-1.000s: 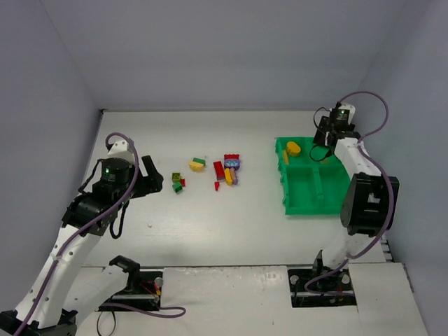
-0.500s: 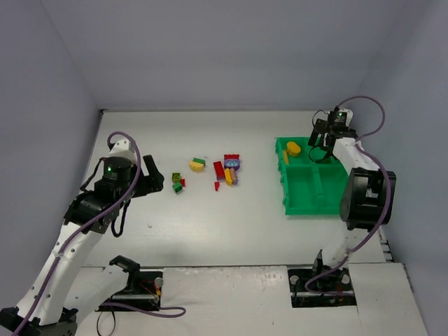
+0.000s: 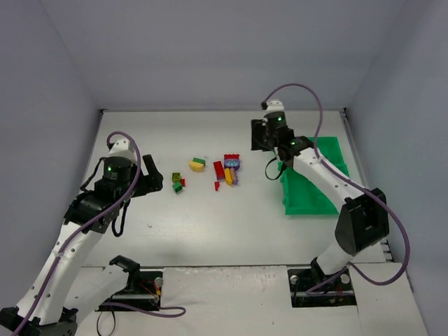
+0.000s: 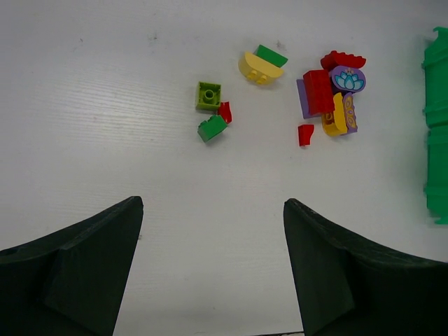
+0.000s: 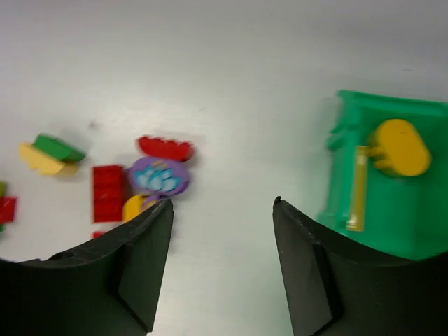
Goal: Sort the legos into containers by color
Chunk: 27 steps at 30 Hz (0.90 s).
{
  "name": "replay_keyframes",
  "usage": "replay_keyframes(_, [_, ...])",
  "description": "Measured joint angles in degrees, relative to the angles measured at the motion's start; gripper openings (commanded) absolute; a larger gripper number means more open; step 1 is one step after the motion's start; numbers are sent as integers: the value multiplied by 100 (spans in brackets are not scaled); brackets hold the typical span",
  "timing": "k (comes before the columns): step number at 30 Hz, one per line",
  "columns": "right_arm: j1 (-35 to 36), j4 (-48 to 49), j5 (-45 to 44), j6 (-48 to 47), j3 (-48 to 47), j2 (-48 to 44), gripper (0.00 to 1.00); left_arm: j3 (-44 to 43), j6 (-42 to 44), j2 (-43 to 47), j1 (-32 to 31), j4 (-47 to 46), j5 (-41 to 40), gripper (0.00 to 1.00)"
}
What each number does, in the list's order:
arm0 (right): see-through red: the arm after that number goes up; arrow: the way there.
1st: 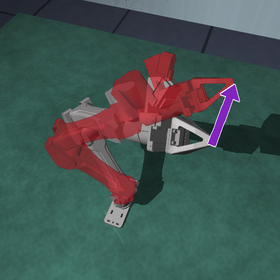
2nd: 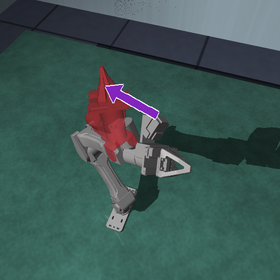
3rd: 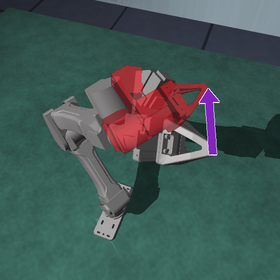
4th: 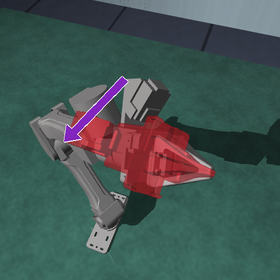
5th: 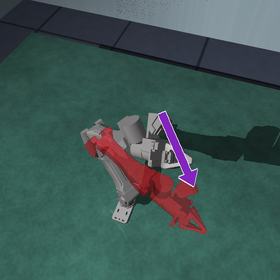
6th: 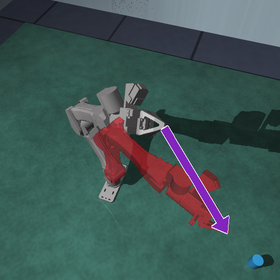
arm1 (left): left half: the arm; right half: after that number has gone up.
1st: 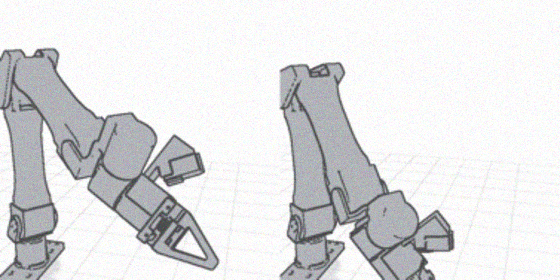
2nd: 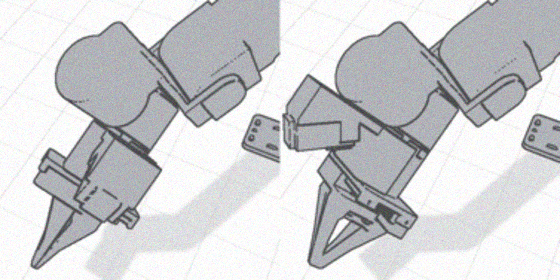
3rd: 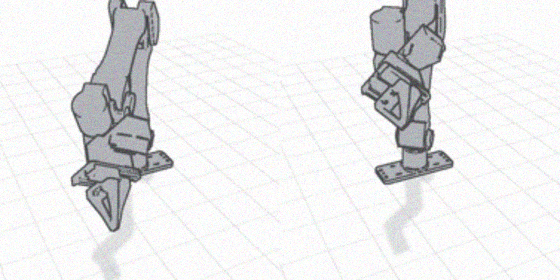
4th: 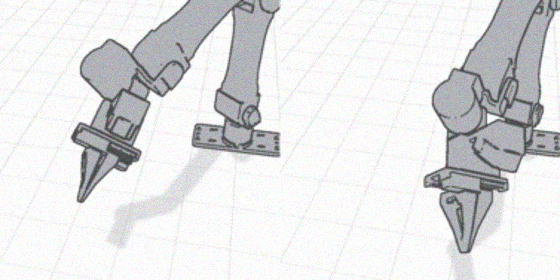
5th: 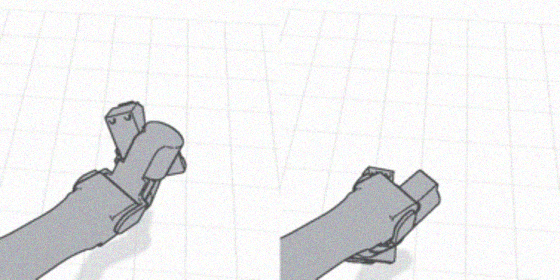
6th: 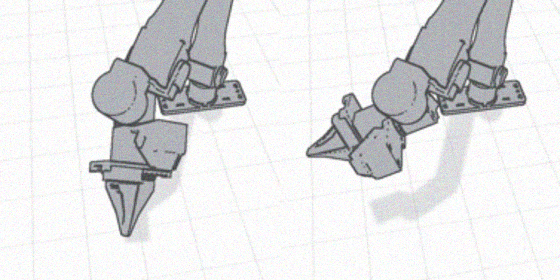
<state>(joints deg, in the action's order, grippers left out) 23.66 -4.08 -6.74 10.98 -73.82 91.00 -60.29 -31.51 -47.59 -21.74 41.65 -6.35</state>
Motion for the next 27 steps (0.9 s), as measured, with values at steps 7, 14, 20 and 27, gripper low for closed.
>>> replay_keyframes(7, [1694, 35, 146, 74, -422, 507, 70, 0, 2, 101, 0, 24, -122, 75])
replay_keyframes(14, [2837, 249, 511, -334, -1414, 1930, 73, -2, 2, 350, 0, 216, -190, 75])
replay_keyframes(20, [3235, 262, 503, -387, -2065, 3038, 73, -4, 2, 546, 2, 374, -212, 75])
replay_keyframes(27, [3392, 262, 378, -374, -2627, 3773, 71, -50, 2, 686, 0, 610, -214, 75])
